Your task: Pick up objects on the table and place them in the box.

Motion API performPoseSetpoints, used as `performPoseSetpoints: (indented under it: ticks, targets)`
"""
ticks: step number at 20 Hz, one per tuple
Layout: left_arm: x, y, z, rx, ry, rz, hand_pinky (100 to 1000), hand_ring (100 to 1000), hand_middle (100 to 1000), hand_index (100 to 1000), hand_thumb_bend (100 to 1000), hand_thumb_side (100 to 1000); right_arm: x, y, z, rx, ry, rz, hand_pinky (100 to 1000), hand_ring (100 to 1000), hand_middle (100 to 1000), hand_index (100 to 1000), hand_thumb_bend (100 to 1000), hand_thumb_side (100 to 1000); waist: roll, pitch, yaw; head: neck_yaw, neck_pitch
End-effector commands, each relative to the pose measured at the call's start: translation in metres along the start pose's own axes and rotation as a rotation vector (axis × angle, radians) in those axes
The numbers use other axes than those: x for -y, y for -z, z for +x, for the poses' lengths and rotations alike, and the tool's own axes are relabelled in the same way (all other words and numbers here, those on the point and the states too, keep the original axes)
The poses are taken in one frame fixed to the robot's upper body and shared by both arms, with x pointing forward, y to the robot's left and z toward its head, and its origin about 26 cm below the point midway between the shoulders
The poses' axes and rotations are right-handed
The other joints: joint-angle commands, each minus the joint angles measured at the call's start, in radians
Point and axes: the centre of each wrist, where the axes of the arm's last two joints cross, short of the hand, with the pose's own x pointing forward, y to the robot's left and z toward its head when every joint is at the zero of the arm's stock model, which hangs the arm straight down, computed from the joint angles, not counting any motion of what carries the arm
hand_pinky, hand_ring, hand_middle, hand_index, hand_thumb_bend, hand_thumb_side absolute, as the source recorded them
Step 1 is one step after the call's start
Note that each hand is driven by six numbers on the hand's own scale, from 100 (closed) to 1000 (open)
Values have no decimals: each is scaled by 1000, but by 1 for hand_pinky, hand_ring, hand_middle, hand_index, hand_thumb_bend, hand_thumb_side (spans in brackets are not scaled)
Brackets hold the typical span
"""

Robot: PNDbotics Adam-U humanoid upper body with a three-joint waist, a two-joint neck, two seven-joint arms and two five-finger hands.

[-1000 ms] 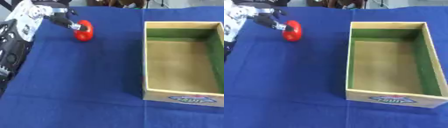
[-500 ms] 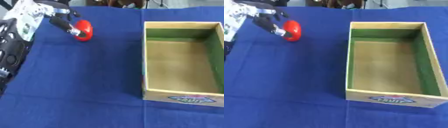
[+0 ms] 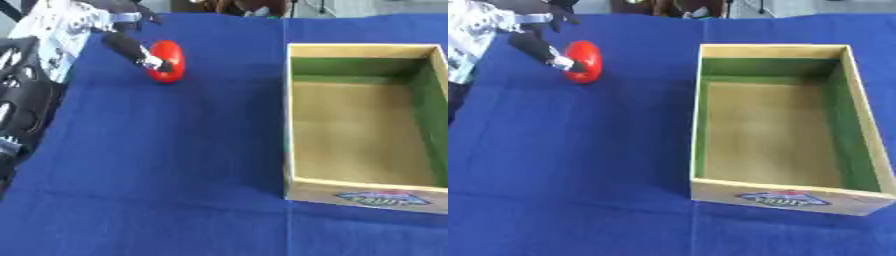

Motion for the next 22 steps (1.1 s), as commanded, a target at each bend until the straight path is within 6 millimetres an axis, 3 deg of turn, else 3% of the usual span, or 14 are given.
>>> performPoseSetpoints:
  ticks: [1,9,22]
  targets:
    - [-6,-4,-8,-42,29,48,602,804,893,1000,549,648,4,7,5,30,4,-3,764,747,781,778,100,952,-3,-20,-3,4,-12]
    - [9,7,-11,-13,-23,3,559,763,870,1000,543,644,3,7,5,24,7,-18,764,747,779,773,100,946,-3,-11,-9,7,-17]
    - [4,8,-4,71,-94,79,538,753,888,1000,547,643,2,6,5,-10,-1,-24,763,742,773,760,100,929,-4,-2,-10,12,-23]
